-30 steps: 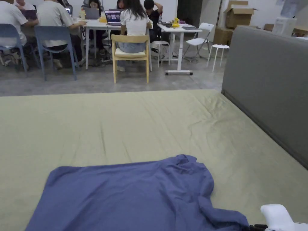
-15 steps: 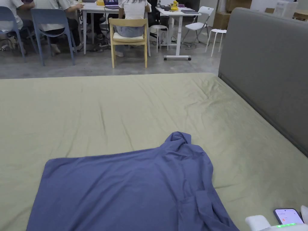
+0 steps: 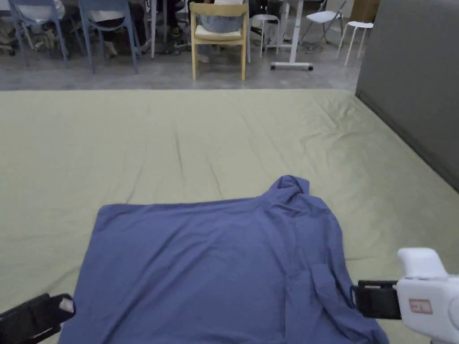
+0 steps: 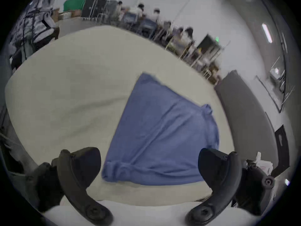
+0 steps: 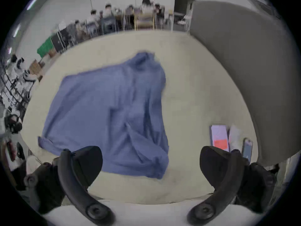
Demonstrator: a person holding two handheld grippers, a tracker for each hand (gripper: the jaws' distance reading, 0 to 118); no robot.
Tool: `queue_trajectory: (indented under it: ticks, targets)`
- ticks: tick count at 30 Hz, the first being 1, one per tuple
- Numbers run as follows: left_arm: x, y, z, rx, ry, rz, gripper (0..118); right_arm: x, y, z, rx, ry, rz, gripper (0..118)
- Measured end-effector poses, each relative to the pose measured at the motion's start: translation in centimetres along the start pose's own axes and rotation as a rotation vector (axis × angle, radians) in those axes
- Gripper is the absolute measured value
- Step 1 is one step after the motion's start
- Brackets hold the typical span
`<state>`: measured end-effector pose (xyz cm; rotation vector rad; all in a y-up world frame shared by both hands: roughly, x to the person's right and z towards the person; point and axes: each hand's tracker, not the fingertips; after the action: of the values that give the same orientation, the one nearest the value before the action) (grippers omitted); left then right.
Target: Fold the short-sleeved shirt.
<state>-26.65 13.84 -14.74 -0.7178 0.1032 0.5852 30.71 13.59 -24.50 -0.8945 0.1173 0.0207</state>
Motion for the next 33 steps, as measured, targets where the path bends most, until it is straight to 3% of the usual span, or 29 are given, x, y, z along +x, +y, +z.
queue_trajectory:
  ticks: [3,4,5,6,7,9,11,12,14,15,16,18,22,23,24,25,27,29,32,33]
  targets:
    - [1.8,-1.9,0.5,-0.127,0.021,-0.040,118,-2.1,0.3,1.9,0.089,0.098,-0.040,116]
    - [0.9,-3.1,-0.6,-0.147,0.042,-0.089,118,-2.8,-0.2,2.4,0.105,0.143,-0.028,98]
    - [1.3,-4.2,-0.7,-0.159,0.059,-0.133,101,-3.5,-0.8,2.6,0.116,0.151,-0.012,55]
    - [1.6,-5.3,-0.9,-0.172,0.093,-0.178,56,-4.4,-1.3,2.3,0.095,0.129,0.008,2]
    - [1.6,-6.6,-1.6,-0.211,0.120,-0.194,0,-5.7,-2.0,2.4,0.068,0.107,0.056,2]
    - [1.0,-8.6,-2.6,-0.266,0.080,-0.155,0,-6.9,-3.4,1.7,0.036,0.181,0.073,2]
    - [-0.3,-9.3,-3.8,-0.314,0.046,-0.051,0,-7.4,-4.3,0.8,0.002,0.225,0.035,2]
    - [-1.2,-9.0,-4.6,-0.285,0.103,-0.028,3,-7.4,-4.5,0.3,-0.010,0.241,0.026,2]
    - [-1.8,-9.5,-6.5,-0.292,0.133,0.027,112,-7.3,-4.6,-0.3,-0.026,0.253,0.026,2]
    - [-2.7,-8.9,-8.0,-0.292,0.261,-0.123,118,-6.8,-4.7,-0.5,-0.028,0.247,0.016,2]
    - [-3.3,-7.2,-9.1,-0.232,0.252,-0.140,118,-6.4,-4.6,-0.8,-0.031,0.242,0.015,2]
    - [-4.5,-6.1,-12.2,-0.324,0.338,-0.169,118,-5.5,-4.4,-1.3,-0.039,0.225,0.010,2]
    - [-6.2,-8.8,-14.5,-0.416,0.377,-0.119,117,-3.3,-4.4,-2.3,-0.073,0.154,0.001,2]
    - [-5.9,-8.8,-14.3,-0.398,0.368,-0.137,115,-2.6,-4.3,-3.1,-0.089,0.136,0.006,2]
    - [-5.4,-9.7,-13.8,-0.368,0.382,-0.156,103,-1.7,-4.4,-3.7,-0.110,0.111,0.012,2]
    - [-5.1,-9.5,-13.1,-0.328,0.380,-0.169,76,-0.7,-4.5,-4.4,-0.125,0.092,0.017,2]
    - [-5.2,-8.9,-11.9,-0.280,0.333,-0.187,10,-0.2,-4.6,-3.6,-0.138,0.045,0.039,2]
    - [-3.7,-7.4,-10.6,-0.322,0.154,-0.061,8,1.1,-4.7,-4.4,-0.182,0.054,0.043,2]
    - [-5.3,-7.6,-10.5,-0.307,0.207,-0.084,8,5.3,-5.5,-9.1,-0.253,0.150,-0.024,4]
    - [-5.6,-7.4,-10.4,-0.308,0.212,-0.090,8,5.6,-5.5,-9.6,-0.290,0.174,-0.040,34]
